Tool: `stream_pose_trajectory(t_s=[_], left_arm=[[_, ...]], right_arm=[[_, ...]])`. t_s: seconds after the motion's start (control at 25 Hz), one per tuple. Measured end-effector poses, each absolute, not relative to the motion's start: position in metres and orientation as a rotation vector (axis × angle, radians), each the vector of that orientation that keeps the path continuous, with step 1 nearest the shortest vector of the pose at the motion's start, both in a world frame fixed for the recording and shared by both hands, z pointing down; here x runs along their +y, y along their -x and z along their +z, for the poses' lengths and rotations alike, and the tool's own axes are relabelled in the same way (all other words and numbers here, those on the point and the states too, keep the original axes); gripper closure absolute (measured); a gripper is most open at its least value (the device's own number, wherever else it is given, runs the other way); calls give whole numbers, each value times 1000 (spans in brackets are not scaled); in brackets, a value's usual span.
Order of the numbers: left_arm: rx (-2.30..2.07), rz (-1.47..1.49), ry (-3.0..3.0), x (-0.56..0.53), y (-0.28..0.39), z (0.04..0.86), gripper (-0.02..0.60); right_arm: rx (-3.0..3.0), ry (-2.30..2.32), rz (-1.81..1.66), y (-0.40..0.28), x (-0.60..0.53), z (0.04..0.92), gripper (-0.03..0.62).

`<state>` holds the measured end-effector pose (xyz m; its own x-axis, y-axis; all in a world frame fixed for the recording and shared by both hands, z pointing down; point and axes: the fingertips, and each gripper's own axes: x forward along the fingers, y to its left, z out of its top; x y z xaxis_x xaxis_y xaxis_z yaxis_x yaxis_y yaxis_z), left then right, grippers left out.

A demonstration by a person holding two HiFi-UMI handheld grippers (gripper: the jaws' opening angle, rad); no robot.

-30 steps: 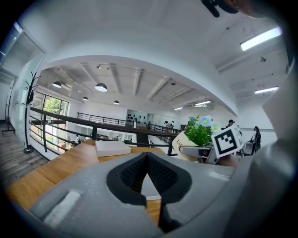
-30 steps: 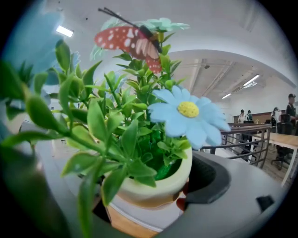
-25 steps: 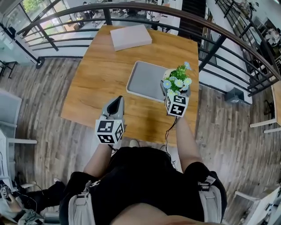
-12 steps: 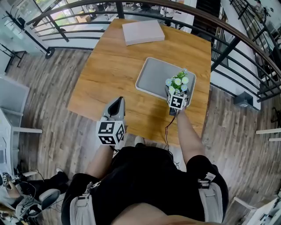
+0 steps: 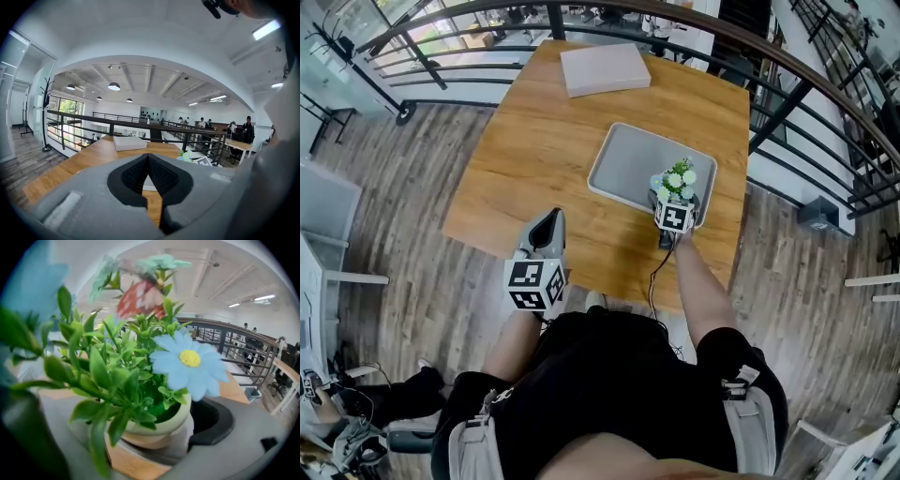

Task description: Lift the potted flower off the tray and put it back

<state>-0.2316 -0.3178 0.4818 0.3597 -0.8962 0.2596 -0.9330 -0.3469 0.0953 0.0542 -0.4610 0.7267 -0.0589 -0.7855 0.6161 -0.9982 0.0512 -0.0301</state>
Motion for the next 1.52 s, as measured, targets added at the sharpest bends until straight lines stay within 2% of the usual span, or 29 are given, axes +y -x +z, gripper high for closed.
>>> stream_pose_trajectory(t_s=[0.28, 0.52, 0.64, 0.68, 0.8, 1.0, 1.52], left_arm=[[-1571, 204, -2466, -319, 209, 470, 569], [-1455, 177, -2558, -322, 175, 461, 569], [-1385, 168, -2606, -323, 156, 460, 569], [-1363, 166, -2620, -323, 151, 460, 569], [-1299, 166, -2658, -323, 136, 460, 569], [-1206, 162, -2705, -319, 114, 458, 569], [-1158, 171, -2735, -313, 111, 455, 569]], right_arm=[[-1991, -1765, 605, -45, -432, 692, 62], [-2120, -1928, 522, -42, -368, 620, 84], [-2195, -2077, 434, -52, -339, 565, 232], [-2203, -2134, 377, -57, -330, 544, 307], [-2140, -2297, 130, -73, -305, 480, 598], [-2136, -2348, -67, -74, -276, 423, 599], [-2171, -2327, 5, -62, -267, 429, 599]])
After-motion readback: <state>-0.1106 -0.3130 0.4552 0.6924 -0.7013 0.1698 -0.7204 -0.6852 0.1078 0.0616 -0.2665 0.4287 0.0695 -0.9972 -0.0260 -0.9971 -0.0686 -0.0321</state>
